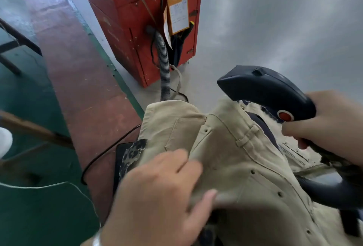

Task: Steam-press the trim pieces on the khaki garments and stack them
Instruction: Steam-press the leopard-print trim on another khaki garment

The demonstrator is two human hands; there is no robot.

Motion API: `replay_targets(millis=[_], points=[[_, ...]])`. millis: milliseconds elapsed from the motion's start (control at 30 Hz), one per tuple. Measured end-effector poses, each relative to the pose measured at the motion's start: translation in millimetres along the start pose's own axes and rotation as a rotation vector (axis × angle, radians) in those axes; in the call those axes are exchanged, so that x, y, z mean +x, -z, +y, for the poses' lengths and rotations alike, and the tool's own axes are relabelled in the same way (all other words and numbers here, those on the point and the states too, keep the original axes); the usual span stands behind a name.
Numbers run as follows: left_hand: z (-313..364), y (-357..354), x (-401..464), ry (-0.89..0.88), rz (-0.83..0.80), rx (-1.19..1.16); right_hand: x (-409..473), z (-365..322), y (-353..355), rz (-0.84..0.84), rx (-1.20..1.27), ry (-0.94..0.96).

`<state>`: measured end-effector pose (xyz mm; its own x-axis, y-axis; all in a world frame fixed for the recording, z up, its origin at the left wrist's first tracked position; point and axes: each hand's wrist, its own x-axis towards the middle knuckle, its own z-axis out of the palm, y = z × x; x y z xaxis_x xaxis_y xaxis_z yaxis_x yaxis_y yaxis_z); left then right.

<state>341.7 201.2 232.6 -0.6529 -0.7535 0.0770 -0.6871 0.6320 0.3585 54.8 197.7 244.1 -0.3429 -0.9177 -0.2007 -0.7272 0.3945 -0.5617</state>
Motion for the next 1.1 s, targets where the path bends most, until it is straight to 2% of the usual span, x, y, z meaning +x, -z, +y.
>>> replay_targets(millis=[133,233,333,400,467,533,633,733,767,800,967,1100], points=[[37,-35,50,-0.099,-0.113,0.151,-16,-3,15,0.04,0.037,-0.017],[50,-69,71,-0.037,-0.181,0.18,-28,-8,26,0.046,0.01,0.001],[60,-80,73,-0.048,-0.207,0.092,-40,-7,34,0.042,0.001,0.004],[66,-79,72,-0.112,-0.212,0.038,-49,-4,39,0.037,-0.012,-0.02],[70,-78,75,-0.177,-0.108,0.066,-58,2,42,0.026,-0.03,-0.042],[78,-72,80,-0.265,-0.19,0.047,-67,14,45,0.029,-0.038,-0.075],[94,-60,86,-0.512,-0.126,-0.064,-79,42,53,0.039,-0.08,-0.139],[103,-75,80,-0.684,-0.242,-0.065,-87,74,62,0.096,-0.074,-0.207],[101,-82,77,-0.657,-0.273,-0.023,-90,78,63,0.122,-0.079,-0.212],[97,-90,72,-0.626,-0.238,0.053,-93,77,63,0.124,-0.084,-0.216],[86,-121,47,-0.476,0.061,0.032,-98,57,59,0.0,-0.171,-0.212],[84,-129,43,-0.568,0.007,0.204,-95,34,49,-0.1,-0.313,-0.195]])
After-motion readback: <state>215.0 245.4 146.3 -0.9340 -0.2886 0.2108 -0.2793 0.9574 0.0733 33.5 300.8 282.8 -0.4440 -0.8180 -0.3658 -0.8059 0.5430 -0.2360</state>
